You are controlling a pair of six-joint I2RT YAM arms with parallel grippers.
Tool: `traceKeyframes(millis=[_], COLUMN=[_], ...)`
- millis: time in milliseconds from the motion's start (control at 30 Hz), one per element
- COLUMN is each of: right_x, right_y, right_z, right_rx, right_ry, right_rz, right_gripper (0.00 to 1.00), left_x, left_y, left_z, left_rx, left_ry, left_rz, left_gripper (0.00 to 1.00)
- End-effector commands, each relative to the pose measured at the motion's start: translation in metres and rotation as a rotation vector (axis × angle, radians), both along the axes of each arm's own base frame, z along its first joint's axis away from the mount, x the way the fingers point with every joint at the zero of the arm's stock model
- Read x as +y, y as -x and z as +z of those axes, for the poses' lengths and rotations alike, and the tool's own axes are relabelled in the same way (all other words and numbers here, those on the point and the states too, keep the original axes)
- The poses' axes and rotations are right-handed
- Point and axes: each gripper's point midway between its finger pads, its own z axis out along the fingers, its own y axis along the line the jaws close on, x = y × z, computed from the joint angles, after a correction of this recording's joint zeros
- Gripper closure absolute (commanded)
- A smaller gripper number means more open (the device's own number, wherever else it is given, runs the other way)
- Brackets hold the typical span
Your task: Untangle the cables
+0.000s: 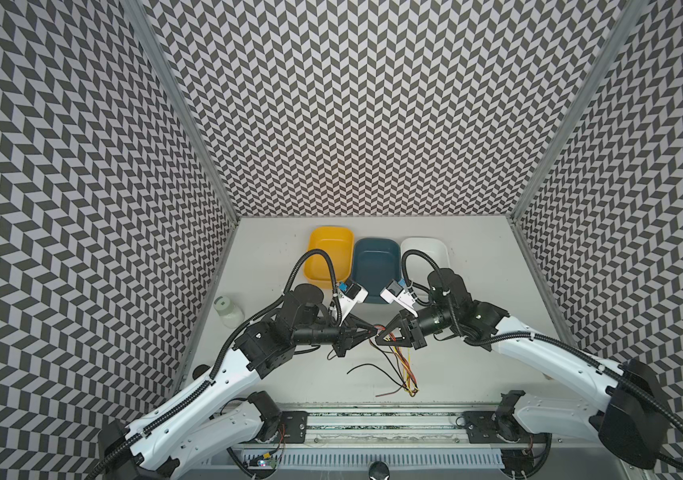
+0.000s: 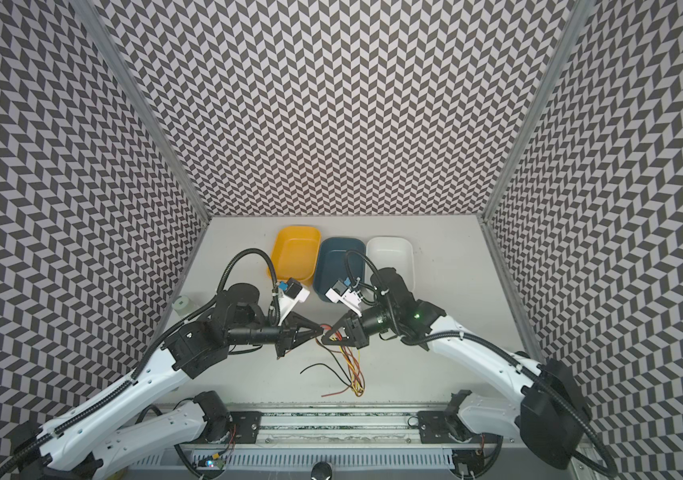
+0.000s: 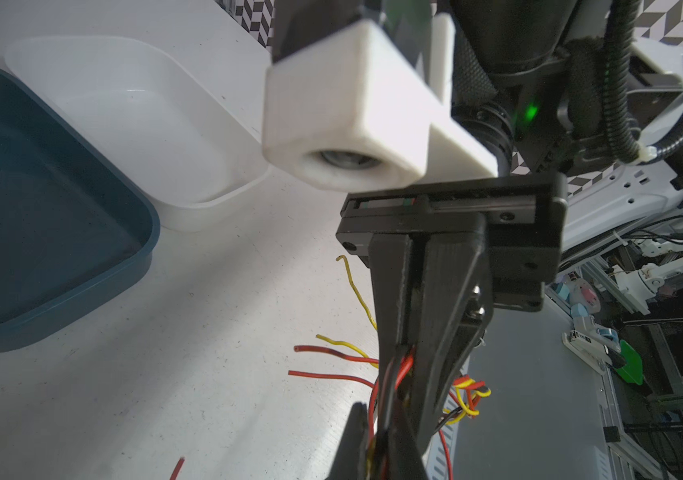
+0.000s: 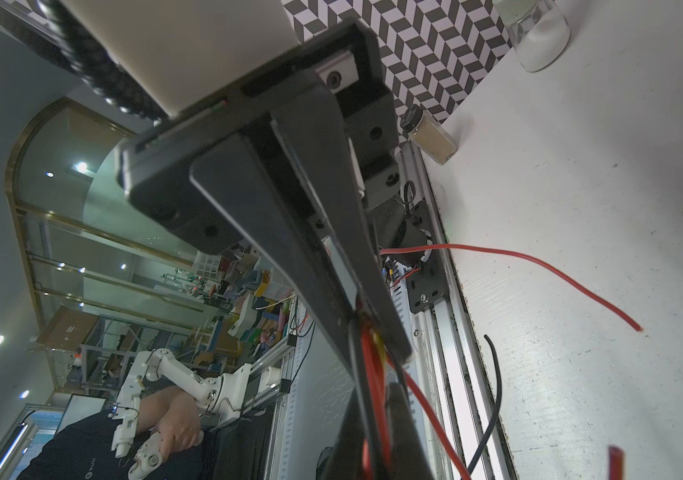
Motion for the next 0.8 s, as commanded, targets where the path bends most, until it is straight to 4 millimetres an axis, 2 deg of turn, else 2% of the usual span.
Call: traceKeyframes(millis=[0, 167, 267, 533, 633, 767], right_x=[0.005, 0.006, 0.005, -0.003, -0.010, -0.024], right_y=[0.011, 0.007, 0.004, -0.007, -0.015, -0.027], right_z=[0.031, 0.028, 0.025, -0.002, -0.013, -0.019], right_rx=[-0.084, -0.089, -0.086, -0.100, -0.115, -0.153], right_ry=[-0.092, -0.073, -0.055, 0.047, 0.096, 0.138], right_rz=[0.091, 0.064, 0.040, -0.071, -0.157, -0.296], right_gripper=[1.00, 1.00, 0.83, 0.61, 0.55, 0.54], left_x=[0.008, 0.013, 0.019, 0.034, 0.034, 0.034], left_y=[-0.009, -0.010, -0.016, -0.025, -0.025, -0.023], left_z=[-0.007, -0.005, -0.004, 0.004, 0.005, 0.008], left_rx=[-0.001, -0.018, -0.045, -0.102, -0.101, -0.105], left_ry=[-0.057, -0.057, -0.065, -0.059, -0.057, -0.044], left_rz=[0.060, 0.084, 0.139, 0.243, 0.244, 0.239], left_gripper=[1.00, 1.00, 1.00, 1.00, 1.00, 1.00])
